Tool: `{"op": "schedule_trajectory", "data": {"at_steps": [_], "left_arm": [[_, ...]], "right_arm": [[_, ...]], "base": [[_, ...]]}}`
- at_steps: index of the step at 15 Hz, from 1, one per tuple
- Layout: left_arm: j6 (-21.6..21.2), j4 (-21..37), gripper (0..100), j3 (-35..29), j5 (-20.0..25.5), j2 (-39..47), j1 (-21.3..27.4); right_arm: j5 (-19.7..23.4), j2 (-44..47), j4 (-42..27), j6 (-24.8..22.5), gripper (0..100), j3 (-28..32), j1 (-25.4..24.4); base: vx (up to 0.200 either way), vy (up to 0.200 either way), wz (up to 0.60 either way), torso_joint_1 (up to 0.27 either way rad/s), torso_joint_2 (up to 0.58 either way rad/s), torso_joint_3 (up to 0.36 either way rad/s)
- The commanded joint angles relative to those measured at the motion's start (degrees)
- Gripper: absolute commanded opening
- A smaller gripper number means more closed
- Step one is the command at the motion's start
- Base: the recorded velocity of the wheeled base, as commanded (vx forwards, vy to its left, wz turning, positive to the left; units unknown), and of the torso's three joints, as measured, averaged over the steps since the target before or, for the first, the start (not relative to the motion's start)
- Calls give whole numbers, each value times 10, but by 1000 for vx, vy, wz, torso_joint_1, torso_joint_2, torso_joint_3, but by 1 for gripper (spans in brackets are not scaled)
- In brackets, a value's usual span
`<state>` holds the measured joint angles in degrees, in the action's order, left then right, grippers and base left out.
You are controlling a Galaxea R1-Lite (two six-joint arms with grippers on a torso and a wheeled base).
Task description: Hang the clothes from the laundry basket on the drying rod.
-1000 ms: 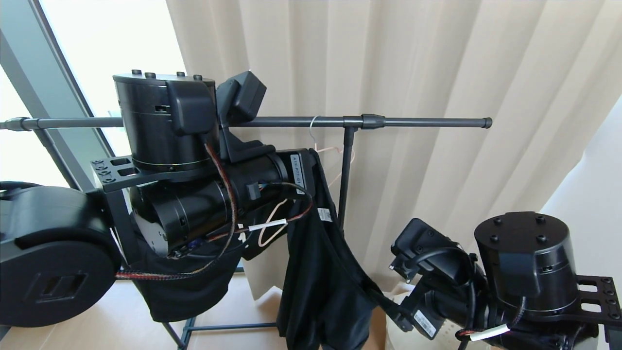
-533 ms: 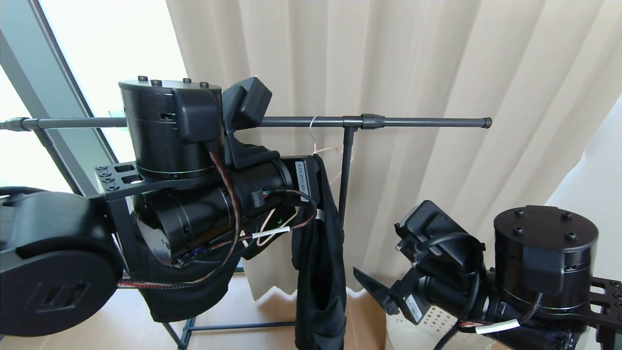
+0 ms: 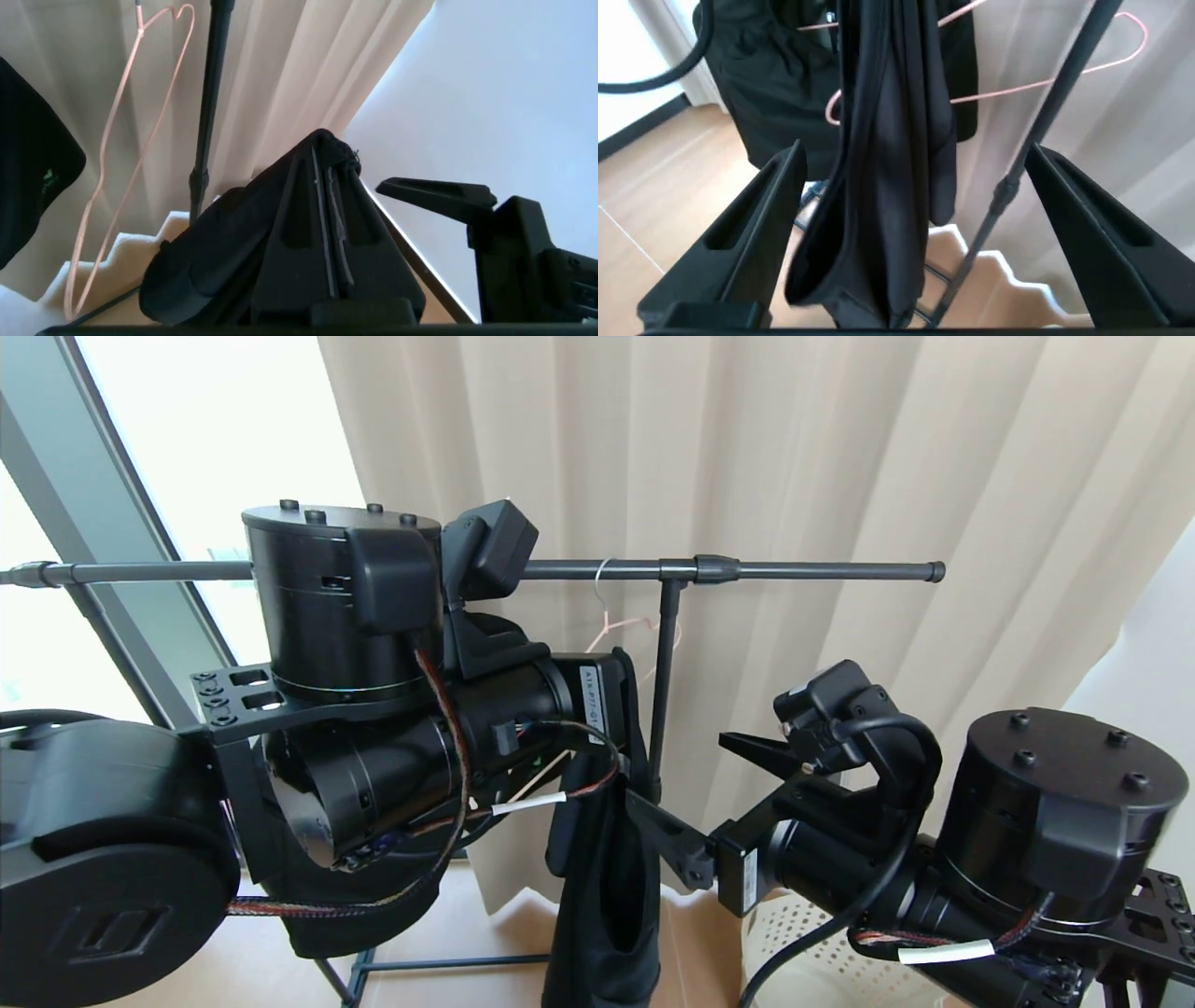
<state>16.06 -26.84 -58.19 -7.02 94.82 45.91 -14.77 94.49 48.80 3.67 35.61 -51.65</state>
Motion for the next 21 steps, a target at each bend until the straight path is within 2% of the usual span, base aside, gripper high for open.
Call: {"op": "schedule_trajectory", "data": {"at_steps": [1, 7, 10, 13, 21], "left_arm": [[0, 0, 0, 2, -1, 1, 1], [0, 0, 0, 2, -3, 0, 6], [-1, 0, 0, 3, -11, 0, 11], [-1, 0, 0, 3, -14, -1, 11], [-2, 0, 0, 6, -15, -17, 10]], "right_arm": [[-1, 11, 7, 4, 100, 3, -2], [-9, 25, 10, 5, 100, 18, 9], [-13, 45, 10, 5, 100, 29, 35], [-36, 71, 9, 4, 100, 41, 59], [-44, 92, 5, -3, 100, 33, 67]], "base": [[0, 0, 0, 0, 0, 0], [0, 0, 0, 0, 0, 0], [0, 0, 0, 0, 0, 0], [0, 0, 0, 0, 0, 0], [0, 0, 0, 0, 0, 0]]}}
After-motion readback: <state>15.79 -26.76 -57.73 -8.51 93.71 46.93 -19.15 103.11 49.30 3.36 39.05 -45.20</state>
